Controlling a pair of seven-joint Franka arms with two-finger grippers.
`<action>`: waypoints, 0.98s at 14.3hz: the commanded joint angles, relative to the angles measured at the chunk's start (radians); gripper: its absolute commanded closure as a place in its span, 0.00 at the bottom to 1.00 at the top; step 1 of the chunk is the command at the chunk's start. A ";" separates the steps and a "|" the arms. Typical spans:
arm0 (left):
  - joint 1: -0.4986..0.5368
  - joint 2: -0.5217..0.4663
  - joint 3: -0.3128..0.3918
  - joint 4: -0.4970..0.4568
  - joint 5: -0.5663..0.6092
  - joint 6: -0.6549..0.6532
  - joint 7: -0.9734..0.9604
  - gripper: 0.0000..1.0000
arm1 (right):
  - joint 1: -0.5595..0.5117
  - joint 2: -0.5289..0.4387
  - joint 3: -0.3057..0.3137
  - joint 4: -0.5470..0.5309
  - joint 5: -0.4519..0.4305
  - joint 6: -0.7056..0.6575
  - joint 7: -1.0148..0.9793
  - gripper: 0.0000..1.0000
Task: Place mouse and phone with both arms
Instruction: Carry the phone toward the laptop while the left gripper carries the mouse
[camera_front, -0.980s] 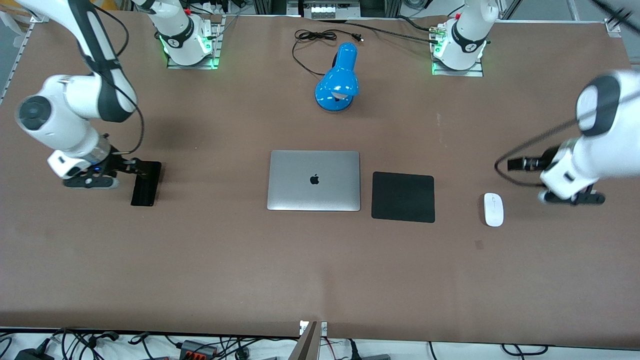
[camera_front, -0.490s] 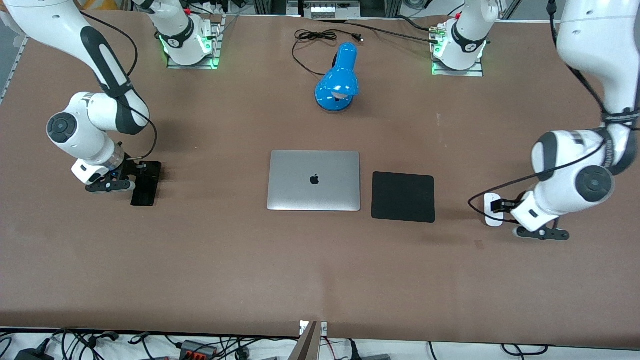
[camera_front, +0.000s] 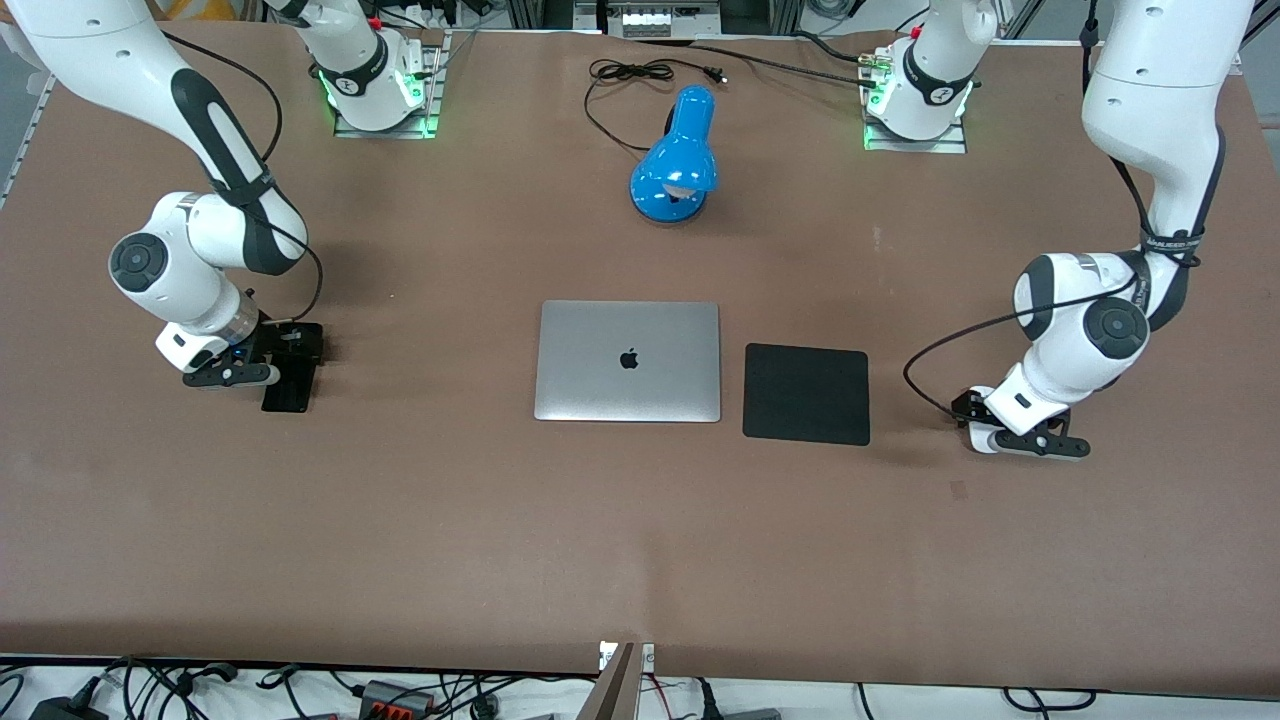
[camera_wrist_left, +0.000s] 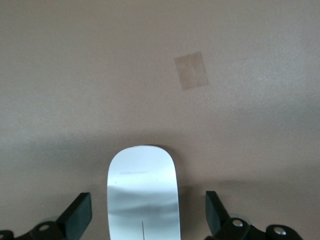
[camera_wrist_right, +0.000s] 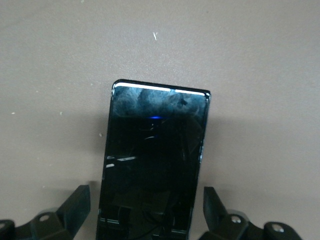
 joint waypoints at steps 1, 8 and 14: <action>0.006 0.002 0.001 -0.015 0.017 0.031 0.020 0.11 | -0.013 0.021 0.010 0.010 -0.004 0.022 -0.020 0.00; 0.028 0.004 -0.007 -0.006 0.017 0.022 0.013 0.62 | -0.016 0.024 0.010 0.010 -0.004 0.018 -0.017 1.00; -0.029 -0.082 -0.019 0.262 0.007 -0.482 -0.014 0.61 | 0.032 -0.076 0.040 0.030 -0.003 -0.075 0.022 1.00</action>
